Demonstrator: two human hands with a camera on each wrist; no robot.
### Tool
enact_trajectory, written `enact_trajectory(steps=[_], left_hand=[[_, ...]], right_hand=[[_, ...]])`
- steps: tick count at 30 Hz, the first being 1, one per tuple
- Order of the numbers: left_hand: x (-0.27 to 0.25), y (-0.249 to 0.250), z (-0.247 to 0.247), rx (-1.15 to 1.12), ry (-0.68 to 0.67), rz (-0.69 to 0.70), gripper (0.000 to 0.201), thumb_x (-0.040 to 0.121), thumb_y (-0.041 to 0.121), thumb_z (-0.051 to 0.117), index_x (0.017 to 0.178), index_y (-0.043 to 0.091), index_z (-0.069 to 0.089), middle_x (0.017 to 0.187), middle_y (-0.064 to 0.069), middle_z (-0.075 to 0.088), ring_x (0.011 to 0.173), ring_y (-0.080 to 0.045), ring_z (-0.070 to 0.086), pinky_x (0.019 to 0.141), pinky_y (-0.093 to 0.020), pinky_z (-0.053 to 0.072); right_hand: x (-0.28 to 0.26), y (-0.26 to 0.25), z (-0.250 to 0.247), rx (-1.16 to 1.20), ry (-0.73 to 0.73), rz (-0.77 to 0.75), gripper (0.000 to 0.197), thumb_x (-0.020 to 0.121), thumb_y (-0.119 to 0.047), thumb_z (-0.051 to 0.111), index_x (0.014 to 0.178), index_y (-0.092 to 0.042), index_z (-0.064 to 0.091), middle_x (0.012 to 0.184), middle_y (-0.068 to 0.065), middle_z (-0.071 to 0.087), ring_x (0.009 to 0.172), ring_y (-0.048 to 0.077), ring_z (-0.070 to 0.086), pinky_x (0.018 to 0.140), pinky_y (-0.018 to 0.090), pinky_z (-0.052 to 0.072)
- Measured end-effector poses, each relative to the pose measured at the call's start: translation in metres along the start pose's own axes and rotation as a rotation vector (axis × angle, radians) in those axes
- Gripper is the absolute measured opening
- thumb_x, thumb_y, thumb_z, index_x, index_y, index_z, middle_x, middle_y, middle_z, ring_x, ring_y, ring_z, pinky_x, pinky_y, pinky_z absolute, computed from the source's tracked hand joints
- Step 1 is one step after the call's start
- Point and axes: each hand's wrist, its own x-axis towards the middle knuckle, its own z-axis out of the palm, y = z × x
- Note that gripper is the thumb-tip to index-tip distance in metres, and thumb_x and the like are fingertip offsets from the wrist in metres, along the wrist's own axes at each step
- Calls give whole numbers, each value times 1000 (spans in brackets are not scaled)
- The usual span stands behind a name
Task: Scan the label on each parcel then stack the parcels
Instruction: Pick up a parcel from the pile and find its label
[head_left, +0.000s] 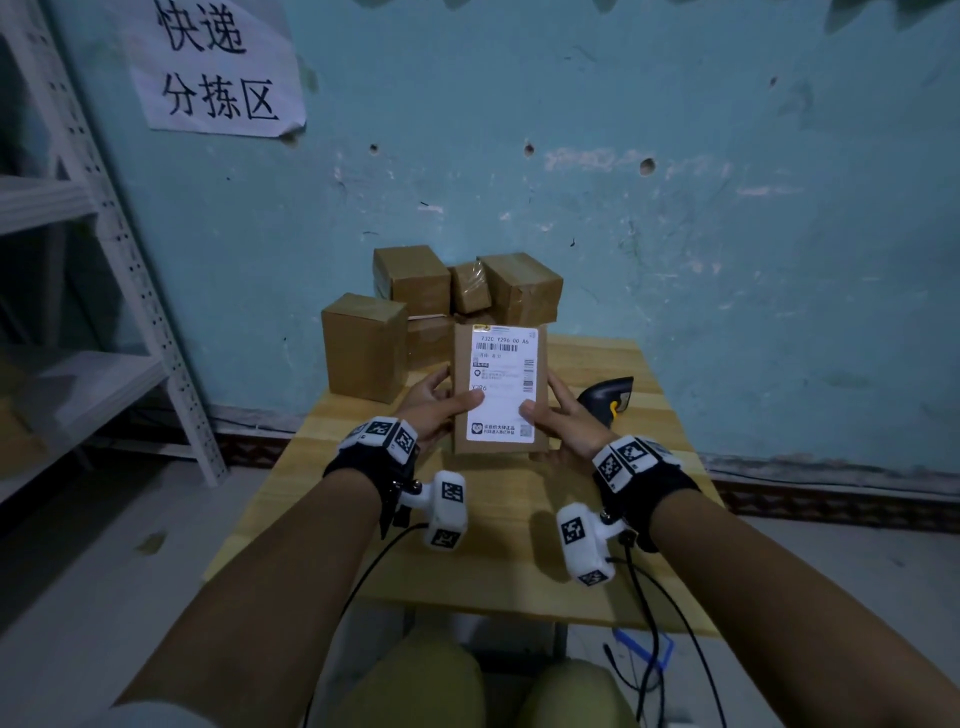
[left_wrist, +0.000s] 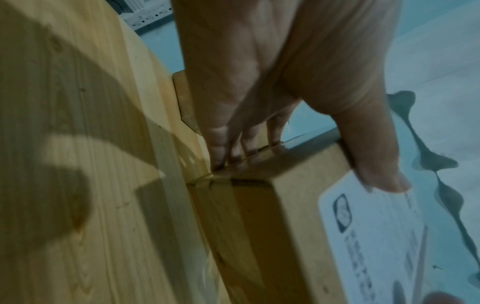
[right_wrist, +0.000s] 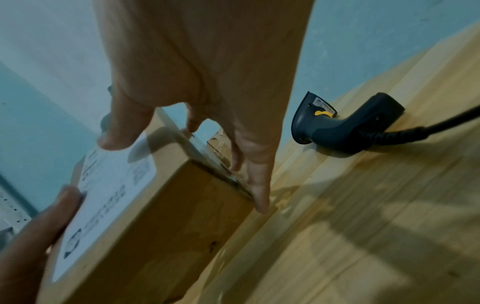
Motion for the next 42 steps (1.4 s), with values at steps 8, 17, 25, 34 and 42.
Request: enact_trajectory(steps=[8, 17, 25, 34, 42], left_hand=[[-6, -19, -2, -15, 29, 23, 58, 88, -5, 55, 140, 13, 38, 132, -21, 54, 69, -10, 67, 55, -21, 57], [2, -53, -28, 76, 7, -70, 110, 65, 15, 81, 151, 25, 13, 144, -18, 43, 125, -34, 50, 104, -48, 41], [4, -77, -33, 31, -67, 2, 80, 44, 30, 88, 114, 20, 51, 131, -14, 55, 100, -18, 60, 97, -35, 47], [13, -85, -39, -15, -75, 50, 111, 18, 46, 93, 116, 15, 51, 111, -1, 64, 94, -12, 64, 90, -28, 52], [18, -89, -37, -62, -67, 22, 75, 45, 20, 82, 113, 9, 52, 90, 7, 72, 81, -5, 68, 79, -19, 54]], right_hand=[[8, 16, 8, 42, -7, -49, 71, 91, -14, 56, 149, -32, 19, 130, 10, 57, 101, 23, 61, 84, 37, 54], [20, 45, 17, 106, -46, -40, 66, 93, -8, 51, 149, -26, 20, 139, 13, 49, 123, 33, 52, 100, 47, 45], [26, 59, 20, 95, -44, -81, 62, 96, -12, 46, 150, -22, 16, 138, 9, 49, 119, 27, 54, 92, 35, 51], [26, 67, 26, -78, -20, -149, 90, 76, -57, 57, 150, -29, 15, 144, 3, 47, 126, 23, 50, 107, 49, 39], [35, 69, 23, -155, 2, -127, 89, 75, -61, 52, 149, -28, 15, 129, 3, 58, 101, 18, 64, 75, 33, 53]])
